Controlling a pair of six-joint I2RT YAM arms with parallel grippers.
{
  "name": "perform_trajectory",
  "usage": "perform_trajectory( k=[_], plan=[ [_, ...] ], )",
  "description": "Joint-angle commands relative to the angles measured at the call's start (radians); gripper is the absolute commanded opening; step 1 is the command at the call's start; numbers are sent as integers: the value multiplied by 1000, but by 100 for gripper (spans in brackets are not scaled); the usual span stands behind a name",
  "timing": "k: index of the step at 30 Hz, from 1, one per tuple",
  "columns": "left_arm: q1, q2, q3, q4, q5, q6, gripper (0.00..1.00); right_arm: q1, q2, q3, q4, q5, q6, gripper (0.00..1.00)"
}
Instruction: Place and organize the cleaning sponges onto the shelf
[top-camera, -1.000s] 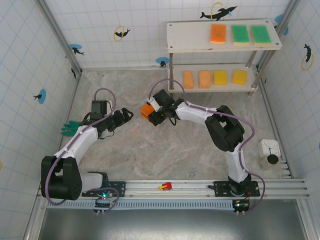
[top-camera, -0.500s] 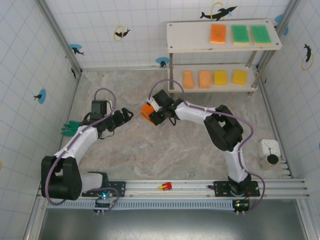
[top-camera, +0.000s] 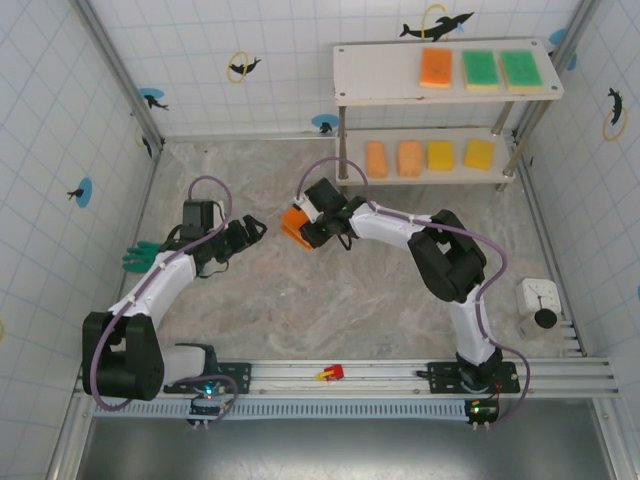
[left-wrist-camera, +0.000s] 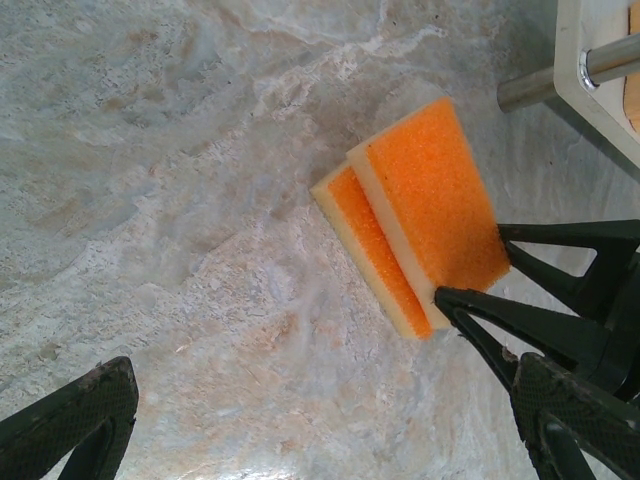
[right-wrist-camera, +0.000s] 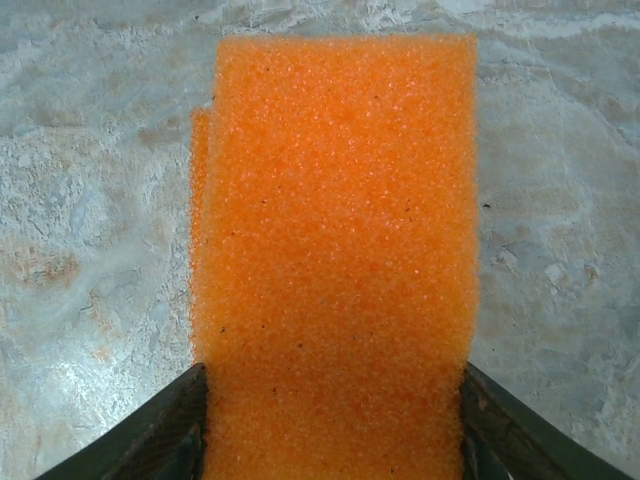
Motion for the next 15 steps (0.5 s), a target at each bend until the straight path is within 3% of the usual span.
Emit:
perform_trajectory(
  k=[1,10,15],
  plan=[
    [6,5,-6,21,5,-8,97,8,16,41,-16,6,1,59],
    [7,6,-8,25,7,-7,97,8,14,48,-31,-2,4,56],
    [7,4,-11,26,8,-7,97,9,19,52,-38,0,9,64]
  ],
)
